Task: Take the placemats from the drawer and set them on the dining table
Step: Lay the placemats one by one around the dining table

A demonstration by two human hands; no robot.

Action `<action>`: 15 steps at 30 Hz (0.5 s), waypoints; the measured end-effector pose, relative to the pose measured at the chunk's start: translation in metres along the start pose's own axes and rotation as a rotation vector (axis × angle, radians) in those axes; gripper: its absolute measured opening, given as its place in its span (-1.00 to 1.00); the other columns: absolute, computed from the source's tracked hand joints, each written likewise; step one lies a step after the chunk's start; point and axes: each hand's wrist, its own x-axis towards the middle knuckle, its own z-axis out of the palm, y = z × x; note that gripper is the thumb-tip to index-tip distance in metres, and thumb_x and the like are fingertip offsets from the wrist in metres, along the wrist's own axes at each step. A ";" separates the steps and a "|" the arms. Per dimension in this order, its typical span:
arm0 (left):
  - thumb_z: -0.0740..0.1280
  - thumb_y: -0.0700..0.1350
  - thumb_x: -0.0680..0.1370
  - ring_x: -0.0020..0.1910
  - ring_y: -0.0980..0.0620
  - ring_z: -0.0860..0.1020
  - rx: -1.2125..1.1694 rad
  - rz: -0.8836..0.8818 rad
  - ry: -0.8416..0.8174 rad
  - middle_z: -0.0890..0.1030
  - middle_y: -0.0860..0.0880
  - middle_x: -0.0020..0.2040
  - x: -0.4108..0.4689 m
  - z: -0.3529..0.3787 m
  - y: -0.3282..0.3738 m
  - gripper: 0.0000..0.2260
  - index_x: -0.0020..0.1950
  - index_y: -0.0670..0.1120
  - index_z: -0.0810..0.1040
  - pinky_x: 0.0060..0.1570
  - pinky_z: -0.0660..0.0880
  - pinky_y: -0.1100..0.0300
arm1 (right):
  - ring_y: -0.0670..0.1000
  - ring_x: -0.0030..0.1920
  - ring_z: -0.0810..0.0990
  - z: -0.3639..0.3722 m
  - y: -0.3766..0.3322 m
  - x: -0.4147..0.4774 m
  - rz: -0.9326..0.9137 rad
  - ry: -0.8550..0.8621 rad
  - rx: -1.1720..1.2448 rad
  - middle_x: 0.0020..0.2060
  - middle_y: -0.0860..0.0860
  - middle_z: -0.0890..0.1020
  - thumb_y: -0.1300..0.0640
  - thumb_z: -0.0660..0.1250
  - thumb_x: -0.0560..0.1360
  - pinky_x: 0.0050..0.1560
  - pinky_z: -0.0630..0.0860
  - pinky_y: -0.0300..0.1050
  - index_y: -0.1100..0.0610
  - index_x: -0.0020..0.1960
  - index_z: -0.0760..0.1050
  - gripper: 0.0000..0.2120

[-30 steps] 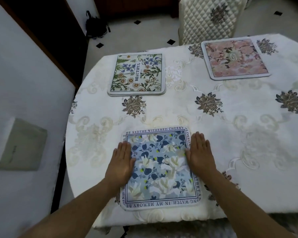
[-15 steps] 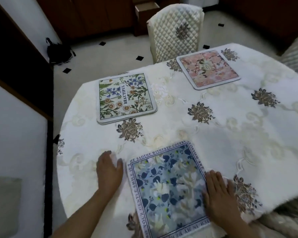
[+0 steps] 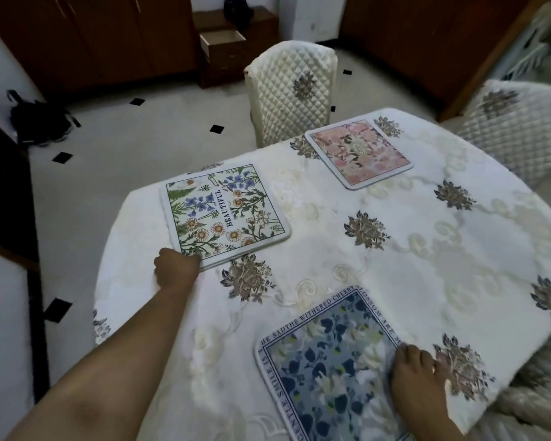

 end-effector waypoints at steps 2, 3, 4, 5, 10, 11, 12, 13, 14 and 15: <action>0.56 -0.02 0.35 0.23 -0.35 0.46 0.039 0.015 0.047 0.48 -0.30 0.24 -0.003 0.001 0.007 -0.40 0.24 -0.25 0.40 0.13 0.46 -0.15 | 0.30 -0.13 0.56 0.001 -0.002 0.000 0.041 -0.022 -0.007 -0.18 0.30 0.58 0.23 0.47 0.27 -0.01 0.40 0.34 0.43 0.01 0.57 -0.62; 0.54 -0.06 0.37 0.22 -0.34 0.46 0.039 0.034 0.054 0.48 -0.30 0.23 -0.005 -0.001 0.009 -0.43 0.24 -0.26 0.40 0.12 0.46 -0.14 | 0.30 -0.13 0.56 0.000 -0.004 0.000 0.061 -0.034 -0.007 -0.18 0.30 0.58 0.22 0.50 0.25 -0.01 0.40 0.35 0.43 0.02 0.57 -0.59; 0.51 -0.08 0.41 0.20 -0.34 0.48 0.022 0.052 0.040 0.50 -0.30 0.21 -0.005 -0.002 0.010 -0.48 0.23 -0.26 0.40 0.08 0.47 -0.11 | 0.30 -0.12 0.57 0.000 -0.005 0.000 0.073 -0.050 -0.006 -0.17 0.30 0.58 0.22 0.52 0.24 0.00 0.40 0.36 0.43 0.02 0.57 -0.57; 0.46 -0.09 0.45 0.18 -0.33 0.51 -0.009 0.064 0.009 0.54 -0.30 0.19 -0.006 -0.003 0.010 -0.56 0.21 -0.28 0.43 0.03 0.47 -0.06 | 0.30 -0.10 0.57 0.000 -0.005 -0.001 0.079 -0.075 -0.007 -0.16 0.29 0.59 0.21 0.52 0.24 0.01 0.40 0.37 0.42 0.03 0.57 -0.56; 0.32 -0.09 0.52 -0.08 -0.26 0.62 -0.298 -0.056 -0.163 0.64 -0.27 -0.06 -0.021 -0.017 0.010 -0.76 -0.07 -0.27 0.59 -0.17 0.48 0.05 | 0.21 0.14 0.50 -0.028 -0.020 -0.001 0.156 -0.265 0.064 0.06 0.16 0.59 0.06 0.40 0.41 0.20 0.36 0.27 0.19 0.11 0.57 -0.68; 0.34 -0.10 0.51 -0.24 -0.21 0.61 -0.408 -0.081 -0.214 0.62 -0.24 -0.18 -0.034 -0.020 0.009 -0.81 -0.16 -0.24 0.57 -0.28 0.44 0.08 | 0.16 0.07 0.52 -0.041 -0.032 -0.004 0.168 -0.253 0.182 0.02 0.13 0.59 0.08 0.40 0.44 0.15 0.41 0.19 0.15 0.05 0.58 -0.77; 0.35 -0.13 0.51 -0.39 -0.13 0.53 -0.507 -0.115 -0.274 0.57 -0.21 -0.28 -0.052 -0.024 0.007 -0.84 -0.20 -0.21 0.55 -0.37 0.38 0.13 | 0.11 -0.04 0.54 -0.054 -0.047 -0.007 0.184 -0.219 0.375 -0.06 0.11 0.61 0.11 0.40 0.46 0.07 0.47 0.09 0.16 -0.01 0.58 -0.85; 0.36 -0.15 0.52 -0.46 -0.06 0.44 -0.583 -0.147 -0.330 0.53 -0.17 -0.34 -0.072 -0.026 0.002 -0.86 -0.18 -0.21 0.55 -0.42 0.32 0.16 | 0.07 -0.14 0.56 -0.069 -0.066 -0.008 0.218 -0.214 0.630 -0.13 0.09 0.63 0.12 0.38 0.50 -0.01 0.54 0.01 0.19 -0.02 0.59 -0.86; 0.36 -0.17 0.53 -0.48 -0.03 0.40 -0.629 -0.174 -0.378 0.51 -0.15 -0.37 -0.093 -0.030 -0.006 -0.88 -0.14 -0.22 0.56 -0.45 0.30 0.19 | 0.04 -0.21 0.57 -0.085 -0.086 -0.007 0.274 -0.257 0.884 -0.17 0.06 0.63 0.08 0.32 0.56 -0.09 0.56 -0.05 0.21 0.01 0.57 -0.81; 0.36 -0.18 0.54 -0.48 -0.02 0.38 -0.654 -0.201 -0.421 0.50 -0.13 -0.38 -0.114 -0.032 -0.015 -0.89 -0.11 -0.22 0.57 -0.46 0.30 0.19 | 0.02 -0.24 0.56 -0.100 -0.107 -0.005 0.371 -0.349 1.104 -0.18 0.05 0.62 0.01 0.26 0.59 -0.14 0.54 -0.08 0.21 0.04 0.55 -0.73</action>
